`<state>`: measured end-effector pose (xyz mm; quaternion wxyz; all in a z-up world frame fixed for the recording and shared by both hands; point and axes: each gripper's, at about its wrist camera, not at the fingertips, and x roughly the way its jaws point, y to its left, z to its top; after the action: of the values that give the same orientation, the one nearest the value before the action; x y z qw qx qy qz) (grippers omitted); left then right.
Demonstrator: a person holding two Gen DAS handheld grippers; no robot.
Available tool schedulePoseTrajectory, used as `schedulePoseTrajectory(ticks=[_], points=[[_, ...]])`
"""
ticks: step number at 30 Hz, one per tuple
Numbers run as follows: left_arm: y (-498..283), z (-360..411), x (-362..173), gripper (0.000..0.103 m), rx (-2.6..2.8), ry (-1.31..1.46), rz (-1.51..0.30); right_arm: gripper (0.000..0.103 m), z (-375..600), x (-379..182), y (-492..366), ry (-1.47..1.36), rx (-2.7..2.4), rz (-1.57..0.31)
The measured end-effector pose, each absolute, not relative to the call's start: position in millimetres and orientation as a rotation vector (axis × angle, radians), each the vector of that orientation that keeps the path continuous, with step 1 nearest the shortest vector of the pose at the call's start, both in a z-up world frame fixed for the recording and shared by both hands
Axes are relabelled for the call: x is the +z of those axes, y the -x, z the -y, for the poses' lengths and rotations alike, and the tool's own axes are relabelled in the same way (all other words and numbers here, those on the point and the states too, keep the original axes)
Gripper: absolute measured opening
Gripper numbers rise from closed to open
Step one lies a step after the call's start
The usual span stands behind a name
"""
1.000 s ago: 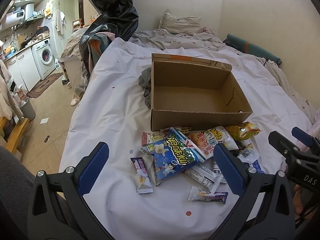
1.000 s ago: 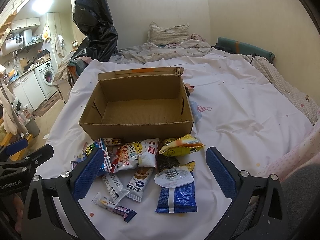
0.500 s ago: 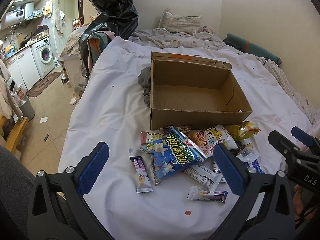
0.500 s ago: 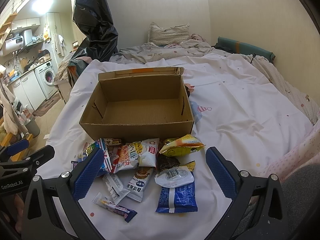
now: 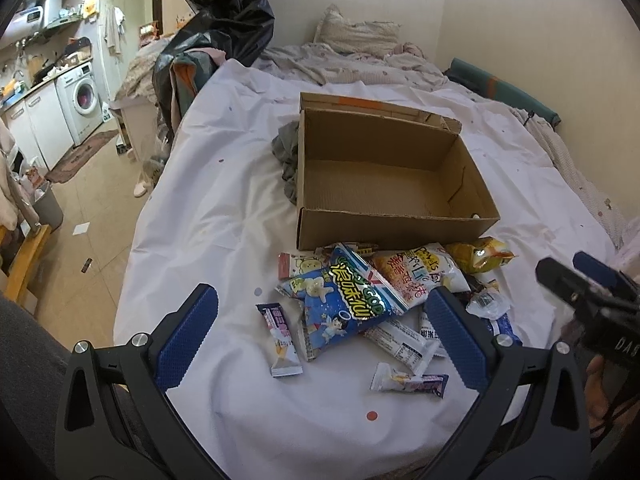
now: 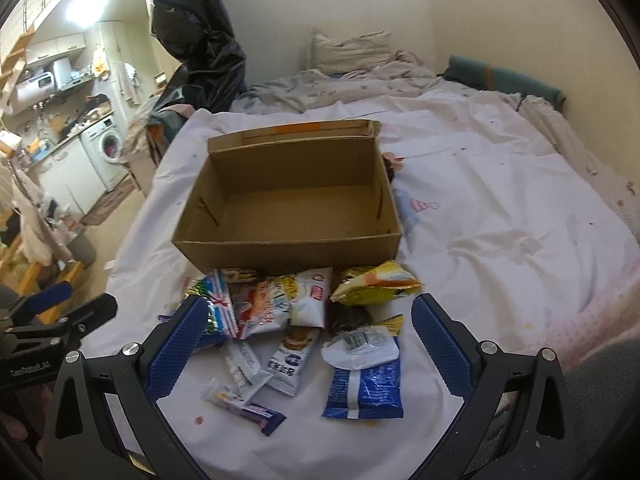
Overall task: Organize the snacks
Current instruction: 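Grasp the blue chip bag with the left tool while the right tool grasps the yellow-orange bag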
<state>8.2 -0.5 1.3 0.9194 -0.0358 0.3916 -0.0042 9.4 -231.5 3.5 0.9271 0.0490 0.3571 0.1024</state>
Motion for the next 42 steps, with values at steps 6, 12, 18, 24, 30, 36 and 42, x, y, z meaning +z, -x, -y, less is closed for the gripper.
schedulePoseTrajectory(ticks=[6,12,18,24,30,36,42], points=[[-28,-14,13,0.103,-0.002,0.121,-0.857,0.103,238,10,-28,-0.097,0.234,-0.747],[-56,-36,13,0.103,0.048,0.195,-0.924,0.103,246,-6,-48,-0.202,0.275,-0.871],[-88,-51,-8,0.103,0.094,0.266,-1.045,0.103,263,-30,-68,-0.321,0.246,-1.003],[-109,-44,-66,0.099,0.125,0.375,-1.244,0.103,278,-50,-73,-0.371,0.164,-1.072],[-128,-3,-116,0.099,0.114,0.387,-1.368,0.103,281,-49,-73,-0.358,0.15,-1.062],[-136,9,-134,0.081,0.137,0.373,-1.385,0.103,288,-49,-68,-0.361,0.135,-1.05],[-130,12,-128,0.056,0.124,0.363,-1.377,0.103,289,-49,-69,-0.368,0.136,-1.046]])
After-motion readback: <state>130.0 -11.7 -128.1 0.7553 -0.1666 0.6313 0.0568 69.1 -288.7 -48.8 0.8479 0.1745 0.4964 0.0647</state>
